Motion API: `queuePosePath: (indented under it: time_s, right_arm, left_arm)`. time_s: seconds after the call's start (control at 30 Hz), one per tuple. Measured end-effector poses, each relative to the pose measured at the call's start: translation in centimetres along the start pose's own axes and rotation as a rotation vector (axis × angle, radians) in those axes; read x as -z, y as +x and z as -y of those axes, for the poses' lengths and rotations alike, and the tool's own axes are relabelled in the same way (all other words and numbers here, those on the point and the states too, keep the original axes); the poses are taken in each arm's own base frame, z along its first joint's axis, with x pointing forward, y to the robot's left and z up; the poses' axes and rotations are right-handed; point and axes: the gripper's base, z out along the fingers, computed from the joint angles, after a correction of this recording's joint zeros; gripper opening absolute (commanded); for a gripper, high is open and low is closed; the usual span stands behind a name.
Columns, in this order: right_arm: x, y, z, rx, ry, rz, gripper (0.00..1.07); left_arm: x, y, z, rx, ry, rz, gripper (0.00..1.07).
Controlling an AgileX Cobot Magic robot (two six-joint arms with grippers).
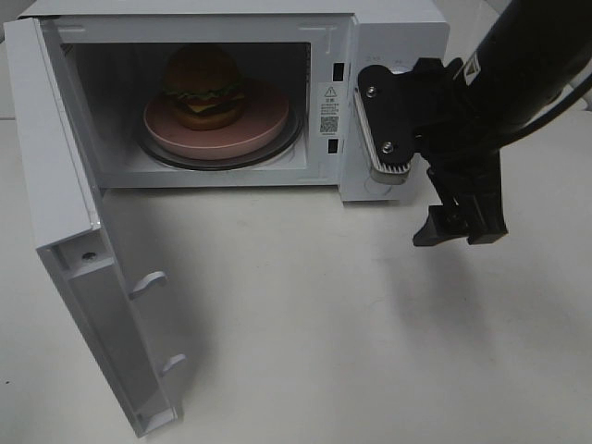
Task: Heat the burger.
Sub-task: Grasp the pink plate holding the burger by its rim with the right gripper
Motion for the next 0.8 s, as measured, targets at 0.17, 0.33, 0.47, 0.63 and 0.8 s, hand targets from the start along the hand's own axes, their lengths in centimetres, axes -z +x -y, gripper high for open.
queuePosePath:
  time_s: [0.17,0.33,0.47,0.63,0.8]
  right_arm:
    - [1.0,-2.0,1.0,0.068,0.092,0.021,0.96]
    - [1.5,-3.2,1.9,0.091,0.132,0.042,0.95]
    - [0.5,-4.7,2.8,0.121,0.143,0.039,0.95]
    - [-0.9,-6.3,3.6,0.148,0.169,0.051,0.94]
    - [-1.9,-7.8,4.5,0.168,0.211,0.081,0.93]
  left_arm:
    - [0.0,0.0,0.0,0.0,0.0,0.0,1.0]
    - [0.0,0.0,0.0,0.0,0.0,0.0,1.0]
    - [0.0,0.0,0.0,0.0,0.0,0.0,1.0]
    - [0.0,0.0,0.0,0.0,0.0,0.0,1.0]
    - [0.0,0.0,0.0,0.0,0.0,0.0,1.0]
